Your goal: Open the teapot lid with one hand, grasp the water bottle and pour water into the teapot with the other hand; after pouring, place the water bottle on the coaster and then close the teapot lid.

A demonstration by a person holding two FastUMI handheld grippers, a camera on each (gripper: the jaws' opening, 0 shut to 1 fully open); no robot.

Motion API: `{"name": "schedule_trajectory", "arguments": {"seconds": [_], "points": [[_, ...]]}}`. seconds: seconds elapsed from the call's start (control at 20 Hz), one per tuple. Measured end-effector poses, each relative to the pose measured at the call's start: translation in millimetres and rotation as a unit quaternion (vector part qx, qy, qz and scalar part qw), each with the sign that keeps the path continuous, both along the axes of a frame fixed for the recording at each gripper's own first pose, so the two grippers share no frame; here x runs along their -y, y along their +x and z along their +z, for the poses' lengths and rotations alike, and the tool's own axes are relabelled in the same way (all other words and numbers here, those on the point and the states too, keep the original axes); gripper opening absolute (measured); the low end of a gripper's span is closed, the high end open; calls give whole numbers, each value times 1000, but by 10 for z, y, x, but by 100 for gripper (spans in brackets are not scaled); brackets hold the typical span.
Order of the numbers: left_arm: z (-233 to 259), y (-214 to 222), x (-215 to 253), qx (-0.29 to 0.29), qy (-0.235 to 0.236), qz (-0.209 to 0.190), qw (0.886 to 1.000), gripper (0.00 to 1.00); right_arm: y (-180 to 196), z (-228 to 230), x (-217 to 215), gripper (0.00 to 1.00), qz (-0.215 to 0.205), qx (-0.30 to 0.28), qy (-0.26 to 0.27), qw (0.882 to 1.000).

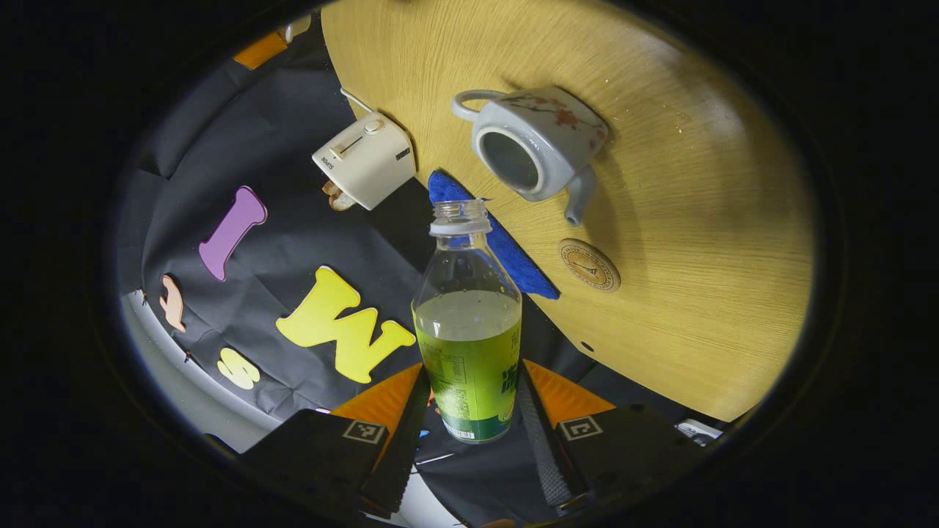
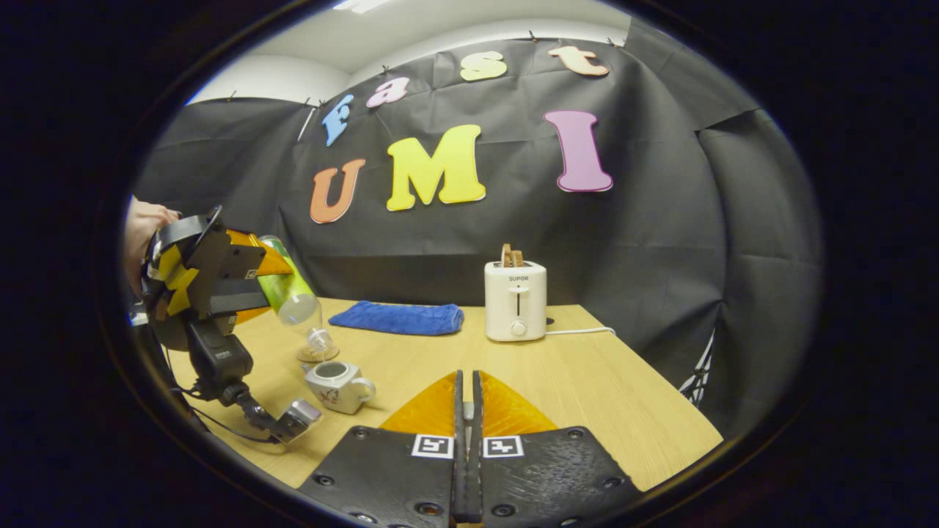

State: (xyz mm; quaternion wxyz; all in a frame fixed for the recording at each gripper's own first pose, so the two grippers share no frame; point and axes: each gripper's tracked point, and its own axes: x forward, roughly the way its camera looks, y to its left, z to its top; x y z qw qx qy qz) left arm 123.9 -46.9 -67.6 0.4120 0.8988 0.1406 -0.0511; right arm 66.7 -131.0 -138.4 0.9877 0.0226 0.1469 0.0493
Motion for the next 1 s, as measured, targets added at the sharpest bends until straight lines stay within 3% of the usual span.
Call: {"name": "schedule_trajectory", "arguments": {"seconds": [0.45,0.8,0.9,1.0], "points": [[-46,24,-18,-9,-23,-1,1000,71,-7,3,-3,0,0,0,2,1000],[-258,-72,-124,-54,-131,42,989,71,-13,23,7,0,0,1,7,1000],[-328,-103,-153,-63,-180,54,980,71,-21,39,12,0,0,2,10,1000],[-471,-192,-219,-88,-246,82,962,71,-20,57,28,0,-2,3,18,1000]]}}
